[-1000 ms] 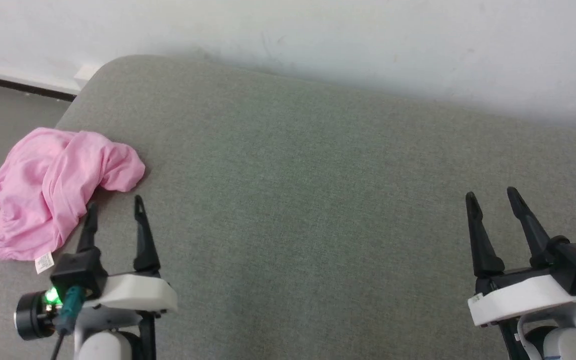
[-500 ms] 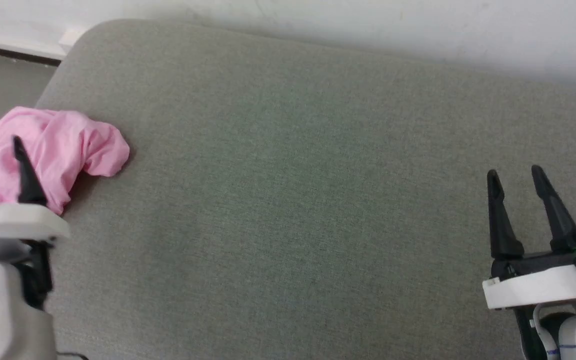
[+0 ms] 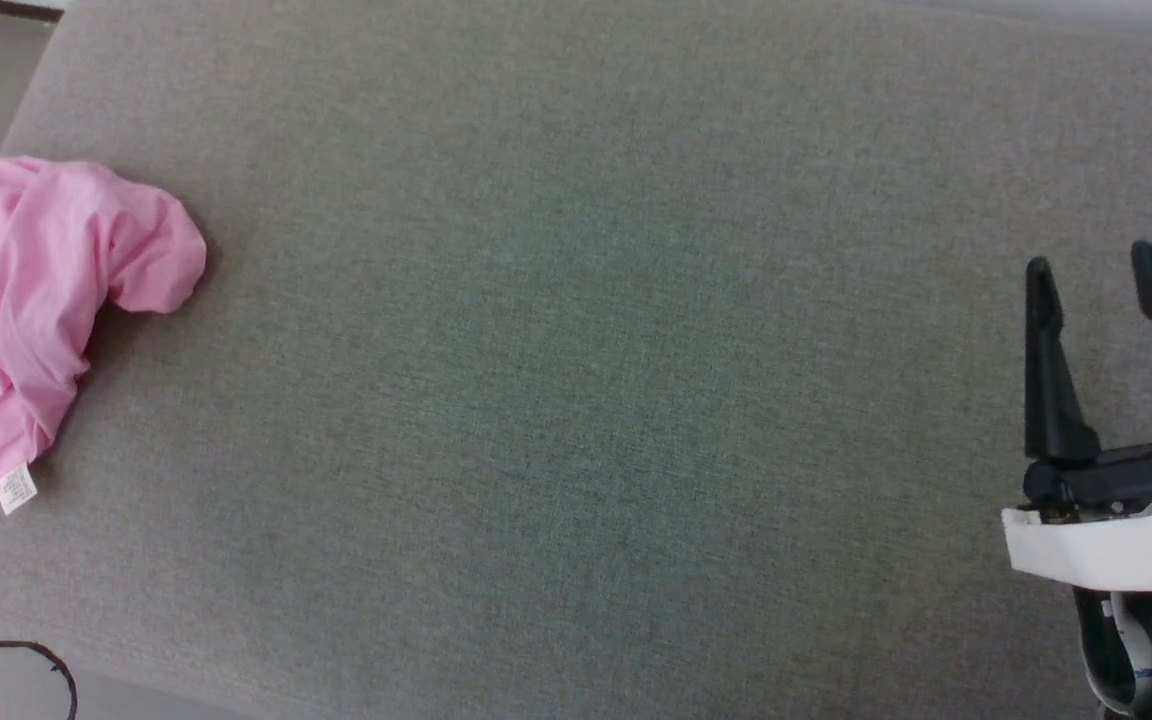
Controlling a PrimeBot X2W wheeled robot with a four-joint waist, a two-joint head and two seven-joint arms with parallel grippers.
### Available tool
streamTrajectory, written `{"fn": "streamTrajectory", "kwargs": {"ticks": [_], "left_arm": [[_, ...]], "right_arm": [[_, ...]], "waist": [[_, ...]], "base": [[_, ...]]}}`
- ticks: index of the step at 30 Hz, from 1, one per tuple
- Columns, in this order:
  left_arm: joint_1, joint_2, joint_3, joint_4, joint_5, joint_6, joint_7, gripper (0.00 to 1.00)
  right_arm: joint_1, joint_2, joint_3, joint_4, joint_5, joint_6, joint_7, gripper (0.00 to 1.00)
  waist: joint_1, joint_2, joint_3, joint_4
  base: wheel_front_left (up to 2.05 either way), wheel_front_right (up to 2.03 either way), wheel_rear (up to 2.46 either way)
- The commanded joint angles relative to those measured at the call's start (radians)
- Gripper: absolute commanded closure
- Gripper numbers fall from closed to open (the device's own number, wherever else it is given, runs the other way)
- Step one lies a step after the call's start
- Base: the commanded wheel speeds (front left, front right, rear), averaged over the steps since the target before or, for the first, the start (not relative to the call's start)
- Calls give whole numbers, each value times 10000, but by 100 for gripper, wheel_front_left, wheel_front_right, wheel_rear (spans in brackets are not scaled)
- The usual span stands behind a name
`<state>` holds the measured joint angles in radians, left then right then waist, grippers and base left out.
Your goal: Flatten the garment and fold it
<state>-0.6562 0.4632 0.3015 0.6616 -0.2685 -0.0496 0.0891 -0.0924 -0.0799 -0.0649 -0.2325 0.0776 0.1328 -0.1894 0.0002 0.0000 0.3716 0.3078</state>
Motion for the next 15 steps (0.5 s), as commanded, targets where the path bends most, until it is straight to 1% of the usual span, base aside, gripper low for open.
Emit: {"fn": "streamTrajectory", "kwargs": {"ticks": [1, 7, 12, 15], "left_arm": [[-258, 94, -8, 216, -126, -74, 105, 0], [-1064, 318, -352, 1335, -416, -414, 1499, 0], [-1693, 387, -627, 2060, -759, -562, 2682, 0], [-2017, 416, -749, 2349, -1013, -616, 3152, 0]], "right_arm": [[-163, -65, -13, -151, -61, -15, -94, 0], [-310, -425, 275, -782, -253, -16, -218, 0], [-440, -645, 381, -1198, -349, -17, -323, 0], [-466, -802, 458, -1413, -432, -18, -385, 0]], "waist": [[-2, 0, 349, 117], [-2, 0, 860, 364], [-2, 0, 1352, 530], [-2, 0, 1641, 594]], "base": [[0, 0, 0], [0, 0, 0], [0, 0, 0], [0, 0, 0]]}}
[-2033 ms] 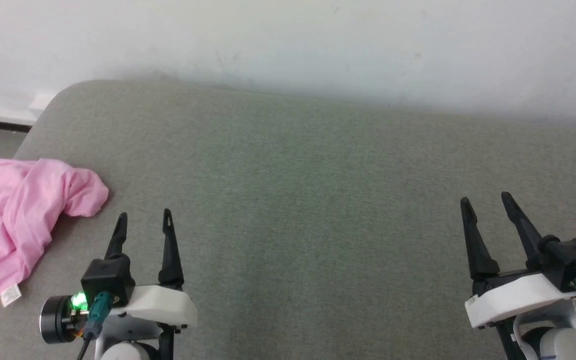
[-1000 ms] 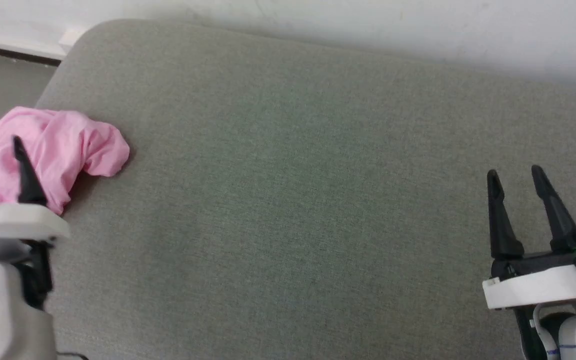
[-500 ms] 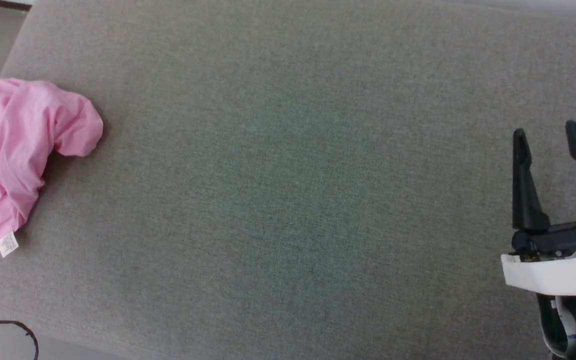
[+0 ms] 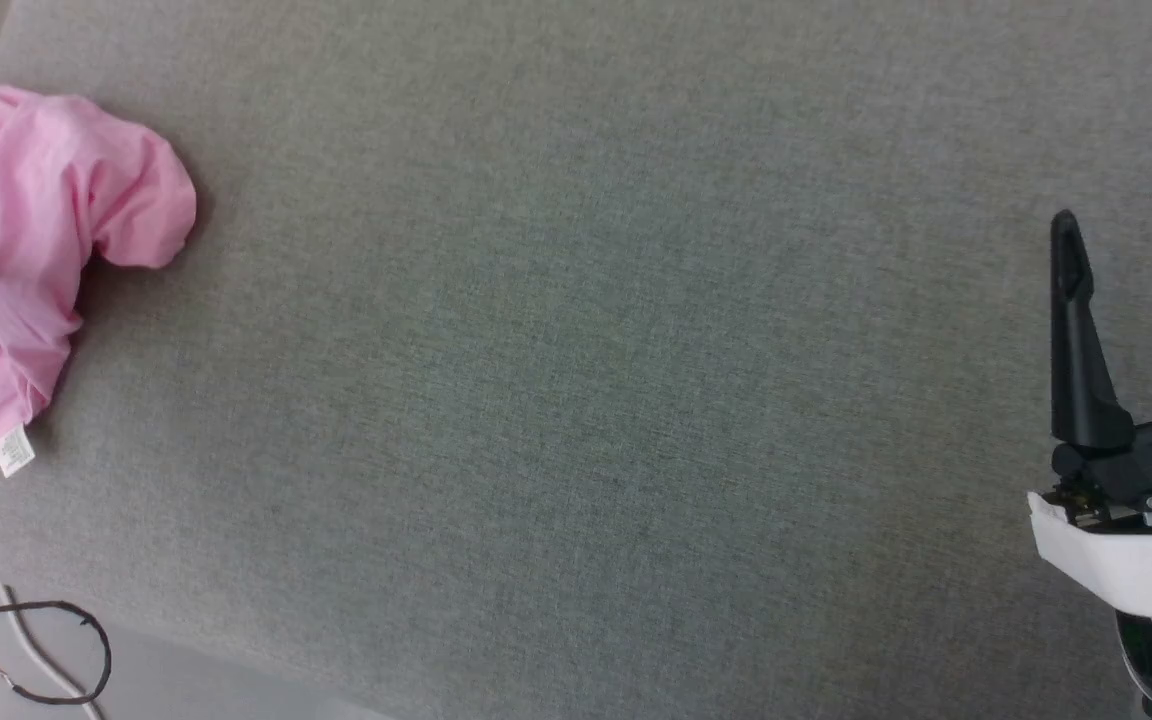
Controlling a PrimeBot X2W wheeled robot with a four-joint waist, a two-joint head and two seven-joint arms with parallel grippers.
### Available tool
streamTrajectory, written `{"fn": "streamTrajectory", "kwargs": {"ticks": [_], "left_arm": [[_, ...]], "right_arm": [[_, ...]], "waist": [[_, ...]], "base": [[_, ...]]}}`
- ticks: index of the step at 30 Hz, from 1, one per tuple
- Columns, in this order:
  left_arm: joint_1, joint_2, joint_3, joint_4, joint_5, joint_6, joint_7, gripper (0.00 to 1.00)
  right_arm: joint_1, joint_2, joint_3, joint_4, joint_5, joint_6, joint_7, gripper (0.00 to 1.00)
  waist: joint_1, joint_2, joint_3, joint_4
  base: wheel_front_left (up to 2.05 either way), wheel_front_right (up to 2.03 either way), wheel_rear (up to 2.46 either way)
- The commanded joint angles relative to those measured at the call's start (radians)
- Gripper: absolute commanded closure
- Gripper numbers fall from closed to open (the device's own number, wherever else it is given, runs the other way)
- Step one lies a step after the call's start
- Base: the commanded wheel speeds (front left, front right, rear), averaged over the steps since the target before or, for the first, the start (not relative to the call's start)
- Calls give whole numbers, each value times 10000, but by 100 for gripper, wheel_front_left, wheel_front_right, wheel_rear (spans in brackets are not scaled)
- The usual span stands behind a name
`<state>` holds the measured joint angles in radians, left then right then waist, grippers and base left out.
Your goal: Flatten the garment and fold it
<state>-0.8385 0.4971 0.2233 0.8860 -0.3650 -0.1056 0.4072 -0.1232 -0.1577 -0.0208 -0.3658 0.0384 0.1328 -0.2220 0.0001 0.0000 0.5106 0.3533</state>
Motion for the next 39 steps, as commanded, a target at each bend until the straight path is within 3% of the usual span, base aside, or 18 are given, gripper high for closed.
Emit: {"fn": "streamTrajectory", "kwargs": {"ticks": [1, 13, 20, 21, 22, 27, 34, 39], "left_arm": [[-269, 92, -18, 207, -133, -72, 123, 0], [-487, 161, -1276, 635, -2136, -213, 2055, 0], [-376, 413, -2167, 589, -2977, -250, 2497, 0], [-349, 438, -2300, 535, -3090, -250, 2548, 15], [-326, 479, -2405, 508, -3192, -250, 2573, 100], [-291, 918, -2876, 412, -3366, -250, 2154, 100], [-806, 1841, -3405, 331, -2860, -251, 293, 100], [-1499, 2179, -4041, -128, -2543, -251, -865, 100]], "right_arm": [[-172, -70, 43, -145, -71, -18, -80, 0], [-411, -377, 106, -882, -213, -20, -331, 0], [-463, -473, 112, -1082, -275, -21, -398, 0], [-464, -473, 113, -1077, -281, -21, -398, 0], [-465, -471, 117, -1072, -285, -21, -398, 0], [-538, -386, 199, -1039, -292, -21, -398, 0], [-474, 76, 275, -690, -183, -21, -398, 0], [-190, 459, 171, -341, -85, -21, -398, 0]], "waist": [[-1, 0, 342, 149], [-1, 0, 1323, 366], [-1, 0, 1619, 439], [-1, 0, 1618, 437], [-1, 0, 1615, 437], [-1, 0, 1434, 392], [-1, 0, 434, 207], [-1, 0, -501, 69]], "base": [[0, 0, 0], [0, 0, 0], [0, 0, 0], [0, 0, 0], [0, 0, 0], [0, 0, 0], [0, 0, 0], [0, 0, 0]]}}
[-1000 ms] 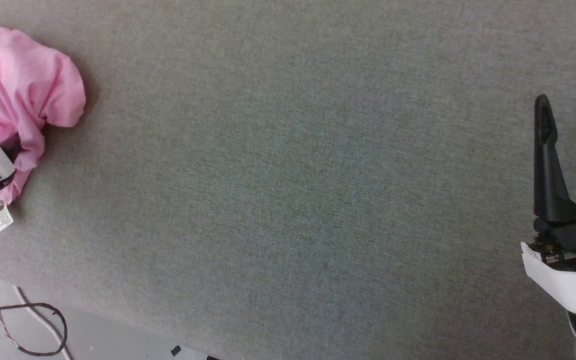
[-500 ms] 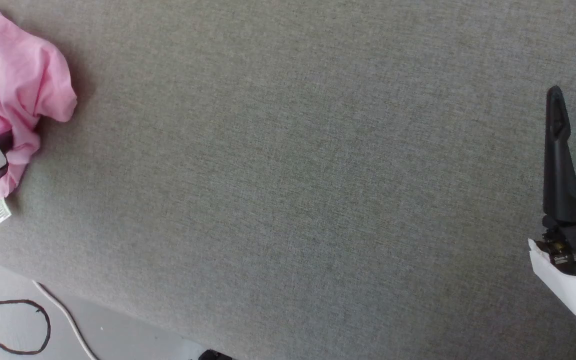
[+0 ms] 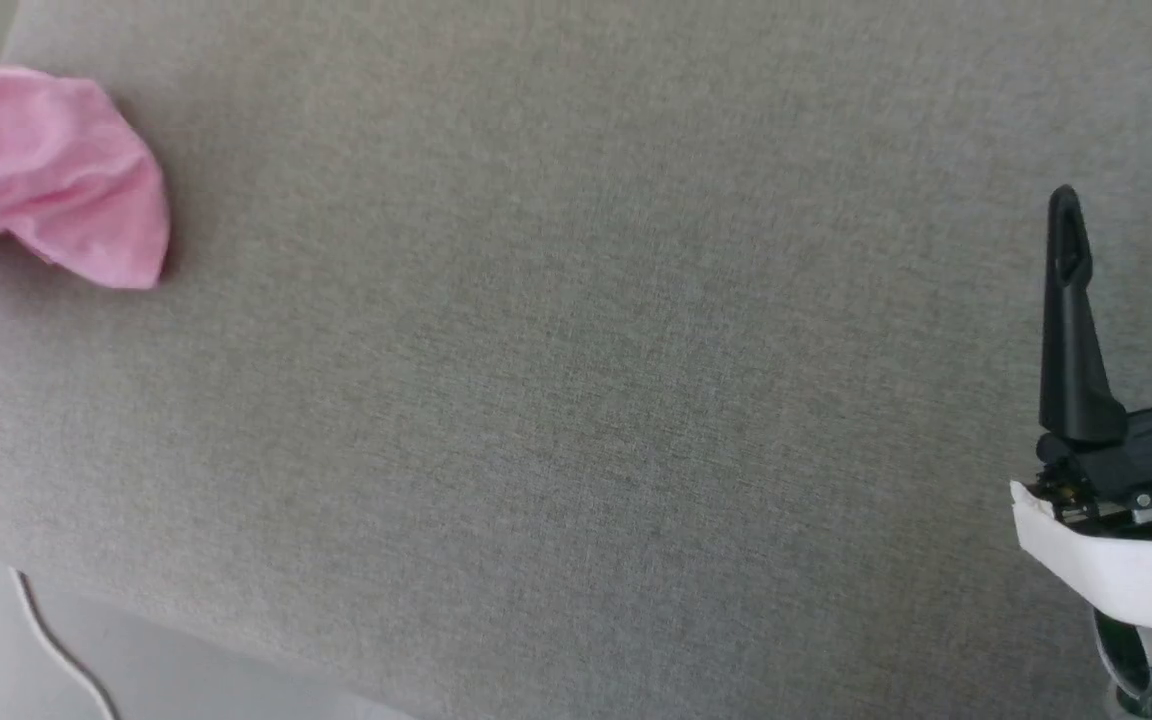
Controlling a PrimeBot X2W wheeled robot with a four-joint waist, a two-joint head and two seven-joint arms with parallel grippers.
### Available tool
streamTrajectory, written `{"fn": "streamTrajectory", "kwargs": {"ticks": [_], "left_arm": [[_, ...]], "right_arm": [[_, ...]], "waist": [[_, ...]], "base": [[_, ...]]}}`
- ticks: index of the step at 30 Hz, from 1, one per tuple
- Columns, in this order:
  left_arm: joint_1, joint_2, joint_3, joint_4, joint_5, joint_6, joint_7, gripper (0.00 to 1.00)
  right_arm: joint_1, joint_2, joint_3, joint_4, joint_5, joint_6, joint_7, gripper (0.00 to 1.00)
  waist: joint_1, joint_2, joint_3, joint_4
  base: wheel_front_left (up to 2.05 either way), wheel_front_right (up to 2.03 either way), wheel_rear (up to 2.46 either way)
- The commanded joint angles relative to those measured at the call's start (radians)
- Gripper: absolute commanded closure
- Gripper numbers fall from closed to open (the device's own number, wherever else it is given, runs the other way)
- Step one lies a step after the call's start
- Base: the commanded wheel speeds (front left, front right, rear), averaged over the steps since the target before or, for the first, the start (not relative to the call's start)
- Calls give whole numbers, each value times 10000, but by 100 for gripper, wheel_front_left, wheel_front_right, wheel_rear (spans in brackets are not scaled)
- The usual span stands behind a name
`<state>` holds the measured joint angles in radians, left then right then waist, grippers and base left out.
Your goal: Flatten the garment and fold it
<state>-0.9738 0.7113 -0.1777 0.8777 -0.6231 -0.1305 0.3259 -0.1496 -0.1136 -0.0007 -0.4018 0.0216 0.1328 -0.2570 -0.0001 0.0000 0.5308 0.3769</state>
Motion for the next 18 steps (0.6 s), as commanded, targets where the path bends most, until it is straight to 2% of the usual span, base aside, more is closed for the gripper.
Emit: {"fn": "streamTrajectory", "kwargs": {"ticks": [1, 10, 18], "left_arm": [[-278, 85, -220, -174, 107, -1, -240, 100], [-1583, 57, -2344, -2299, 145, -2, -1092, 100], [-2506, -304, -4181, -4654, -155, -2, -956, 100]], "right_arm": [[144, 92, -68, 101, 109, -21, -47, 0], [926, 566, -421, 646, 229, -21, -47, 0], [1452, 629, -535, 979, 769, -21, -47, 0]], "waist": [[1, 0, -921, -205], [1, 0, -2534, -783], [1, 0, -3525, -1977]], "base": [[0, 0, 0], [0, 0, 0], [0, 0, 0]]}}
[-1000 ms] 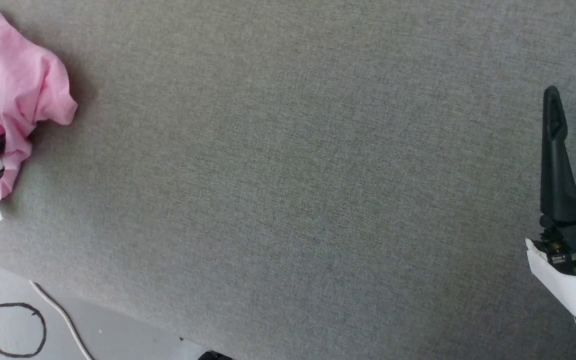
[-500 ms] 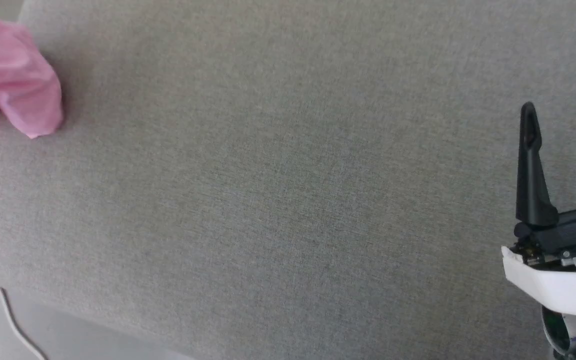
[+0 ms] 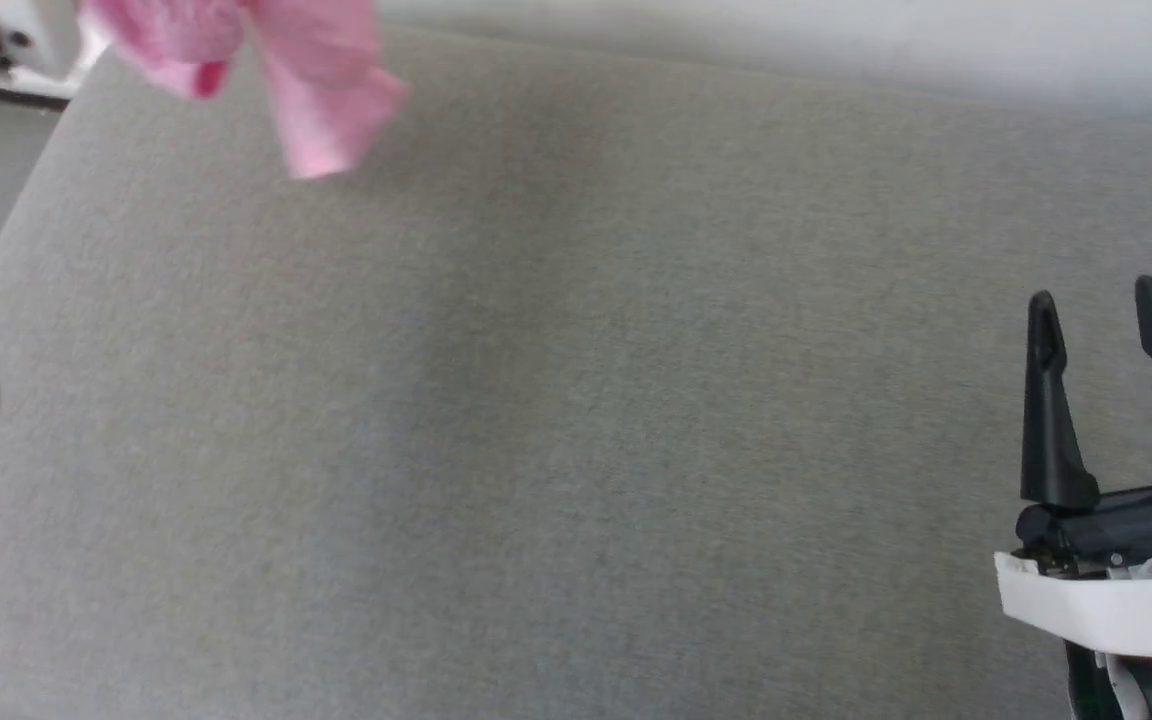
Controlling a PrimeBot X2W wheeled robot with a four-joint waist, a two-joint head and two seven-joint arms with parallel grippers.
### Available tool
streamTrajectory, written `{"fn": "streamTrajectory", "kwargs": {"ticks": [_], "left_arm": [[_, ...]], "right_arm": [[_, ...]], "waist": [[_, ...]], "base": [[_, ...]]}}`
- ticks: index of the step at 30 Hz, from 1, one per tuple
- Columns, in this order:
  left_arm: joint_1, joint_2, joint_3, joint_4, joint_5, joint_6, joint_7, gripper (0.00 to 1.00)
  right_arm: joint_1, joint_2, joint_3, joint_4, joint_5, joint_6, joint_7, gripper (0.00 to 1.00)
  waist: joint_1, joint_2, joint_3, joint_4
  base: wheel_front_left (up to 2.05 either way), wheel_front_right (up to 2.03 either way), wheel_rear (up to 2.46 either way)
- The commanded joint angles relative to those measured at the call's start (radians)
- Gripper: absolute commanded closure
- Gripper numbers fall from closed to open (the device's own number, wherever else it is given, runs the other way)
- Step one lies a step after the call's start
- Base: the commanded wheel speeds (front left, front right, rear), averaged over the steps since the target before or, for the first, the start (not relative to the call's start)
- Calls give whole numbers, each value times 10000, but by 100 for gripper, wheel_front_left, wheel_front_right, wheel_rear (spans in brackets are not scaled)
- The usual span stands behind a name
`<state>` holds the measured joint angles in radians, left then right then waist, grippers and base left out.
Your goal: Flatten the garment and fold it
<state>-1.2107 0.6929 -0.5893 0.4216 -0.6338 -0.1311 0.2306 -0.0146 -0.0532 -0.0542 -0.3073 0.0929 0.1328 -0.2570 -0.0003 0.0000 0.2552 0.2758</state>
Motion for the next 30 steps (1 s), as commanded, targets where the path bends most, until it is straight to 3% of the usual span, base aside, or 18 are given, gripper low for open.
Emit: {"fn": "streamTrajectory", "kwargs": {"ticks": [1, 5, 15, 21, 30], "left_arm": [[-206, -236, -219, -353, -96, 4, 29, 100], [-412, -511, -632, -984, -126, 4, 62, 100], [90, -1926, -1811, -2266, -1052, 6, -126, 100], [1398, -2420, -2615, -1933, -1117, 54, -263, 100], [3445, -2518, -4218, -3, -419, 218, -247, 100]], "right_arm": [[148, 26, -6, 76, 117, -21, -47, 0], [252, 27, 45, 198, 236, -21, -47, 0], [325, 29, 83, 436, 407, -21, -47, 0], [270, 29, 32, 502, 495, -21, -47, 0], [42, 29, -31, 570, 440, -21, -47, 0]], "waist": [[3, 0, -840, -1156], [3, 0, -939, -1764], [3, 0, -729, -3204], [3, 0, -438, -3430], [3, 0, 147, -3364]], "base": [[0, 0, 0], [0, 0, 0], [0, 0, 0], [0, 0, 0], [0, 0, 0]]}}
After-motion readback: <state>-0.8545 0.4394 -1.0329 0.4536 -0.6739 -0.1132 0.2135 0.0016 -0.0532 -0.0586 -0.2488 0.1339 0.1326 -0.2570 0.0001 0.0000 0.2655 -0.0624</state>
